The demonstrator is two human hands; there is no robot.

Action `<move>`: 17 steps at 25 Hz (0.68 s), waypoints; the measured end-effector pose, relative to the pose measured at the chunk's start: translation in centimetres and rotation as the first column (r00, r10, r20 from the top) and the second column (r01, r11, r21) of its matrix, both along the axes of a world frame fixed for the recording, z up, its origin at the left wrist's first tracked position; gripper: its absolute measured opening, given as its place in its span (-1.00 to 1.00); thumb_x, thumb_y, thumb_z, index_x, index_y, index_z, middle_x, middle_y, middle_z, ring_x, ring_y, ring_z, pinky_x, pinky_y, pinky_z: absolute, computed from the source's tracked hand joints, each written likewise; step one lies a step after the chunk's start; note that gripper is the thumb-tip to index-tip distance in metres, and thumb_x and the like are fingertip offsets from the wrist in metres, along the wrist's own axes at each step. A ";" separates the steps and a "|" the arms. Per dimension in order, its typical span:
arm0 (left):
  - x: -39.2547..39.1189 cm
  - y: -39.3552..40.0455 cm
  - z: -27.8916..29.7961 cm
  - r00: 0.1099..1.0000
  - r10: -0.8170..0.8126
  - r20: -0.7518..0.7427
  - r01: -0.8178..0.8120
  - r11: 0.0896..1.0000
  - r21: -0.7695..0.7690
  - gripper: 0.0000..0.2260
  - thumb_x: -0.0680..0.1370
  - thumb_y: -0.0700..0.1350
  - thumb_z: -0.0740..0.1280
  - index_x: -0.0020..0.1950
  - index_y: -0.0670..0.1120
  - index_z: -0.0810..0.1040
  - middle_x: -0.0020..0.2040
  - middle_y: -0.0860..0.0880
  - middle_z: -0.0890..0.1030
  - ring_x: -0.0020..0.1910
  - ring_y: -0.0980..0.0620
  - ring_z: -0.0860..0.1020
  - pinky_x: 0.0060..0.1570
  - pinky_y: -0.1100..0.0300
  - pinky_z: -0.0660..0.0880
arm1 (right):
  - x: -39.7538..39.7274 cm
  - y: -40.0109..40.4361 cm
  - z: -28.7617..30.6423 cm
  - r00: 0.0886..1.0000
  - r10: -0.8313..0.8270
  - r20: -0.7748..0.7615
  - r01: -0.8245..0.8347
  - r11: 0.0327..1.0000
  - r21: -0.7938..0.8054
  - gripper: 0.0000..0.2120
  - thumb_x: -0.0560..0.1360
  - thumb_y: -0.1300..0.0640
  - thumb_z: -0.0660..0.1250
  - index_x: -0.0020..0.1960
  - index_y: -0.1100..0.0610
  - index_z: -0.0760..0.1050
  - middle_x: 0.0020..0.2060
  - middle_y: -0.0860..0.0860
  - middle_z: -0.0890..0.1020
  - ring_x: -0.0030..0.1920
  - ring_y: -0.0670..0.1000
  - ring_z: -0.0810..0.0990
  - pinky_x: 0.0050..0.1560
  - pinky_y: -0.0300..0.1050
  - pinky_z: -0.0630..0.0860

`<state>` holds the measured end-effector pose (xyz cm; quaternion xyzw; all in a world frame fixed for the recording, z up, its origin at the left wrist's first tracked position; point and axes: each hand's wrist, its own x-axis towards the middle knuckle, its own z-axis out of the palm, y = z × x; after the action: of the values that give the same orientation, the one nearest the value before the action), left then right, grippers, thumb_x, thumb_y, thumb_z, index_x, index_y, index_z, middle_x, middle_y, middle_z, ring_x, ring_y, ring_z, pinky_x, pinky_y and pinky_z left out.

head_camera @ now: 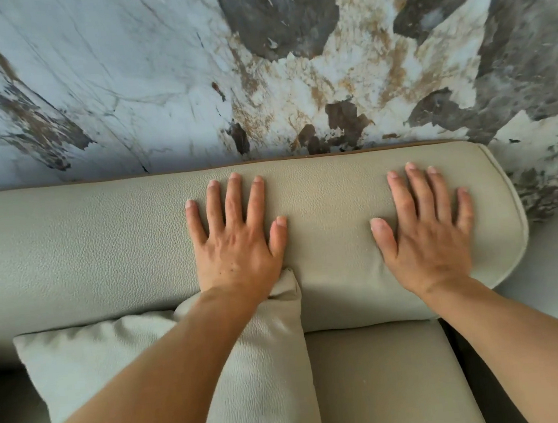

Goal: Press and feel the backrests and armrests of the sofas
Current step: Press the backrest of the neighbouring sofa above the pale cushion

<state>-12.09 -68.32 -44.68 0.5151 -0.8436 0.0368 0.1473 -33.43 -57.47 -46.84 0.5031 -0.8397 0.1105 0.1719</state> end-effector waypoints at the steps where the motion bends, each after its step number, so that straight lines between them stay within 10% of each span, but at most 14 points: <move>1: 0.3 0.1 0.6 0.999 -0.026 0.031 0.025 0.998 0.057 -0.42 0.57 0.24 -0.15 0.57 0.08 -0.03 0.59 -0.06 0.05 0.56 -0.12 -0.09 0.49 -0.17 -0.21 | 0.3 0.2 0.7 1.000 -0.026 0.004 0.026 0.997 0.074 -0.35 0.57 -0.26 -0.19 0.56 0.04 0.01 0.56 0.06 0.13 0.53 0.13 0.03 0.46 0.26 -0.08; 8: 7.1 5.3 4.4 0.976 -0.166 0.139 0.096 0.906 0.411 -0.43 0.58 0.24 -0.22 0.56 0.09 -0.19 0.59 0.03 -0.21 0.55 -0.03 -0.24 0.48 -0.06 -0.27 | 7.3 3.3 5.2 0.918 -0.209 0.337 0.079 0.929 0.362 -0.36 0.58 -0.25 -0.27 0.57 0.00 -0.23 0.58 -0.03 -0.19 0.55 0.08 -0.19 0.49 0.17 -0.17; 17: 24.9 11.2 11.0 0.982 -0.081 0.173 0.020 0.945 0.325 -0.42 0.57 0.26 -0.25 0.56 0.09 -0.19 0.59 0.02 -0.19 0.55 -0.07 -0.24 0.47 -0.12 -0.29 | 24.8 8.6 12.8 0.931 -0.147 0.335 -0.005 0.910 0.415 -0.37 0.58 -0.26 -0.25 0.58 -0.02 -0.20 0.58 -0.01 -0.20 0.55 0.07 -0.22 0.48 0.19 -0.22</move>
<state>12.83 -57.10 -33.66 0.5047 -0.8612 -0.0577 -0.0165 -8.64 -48.85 -34.06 0.4677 -0.8792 0.0161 -0.0893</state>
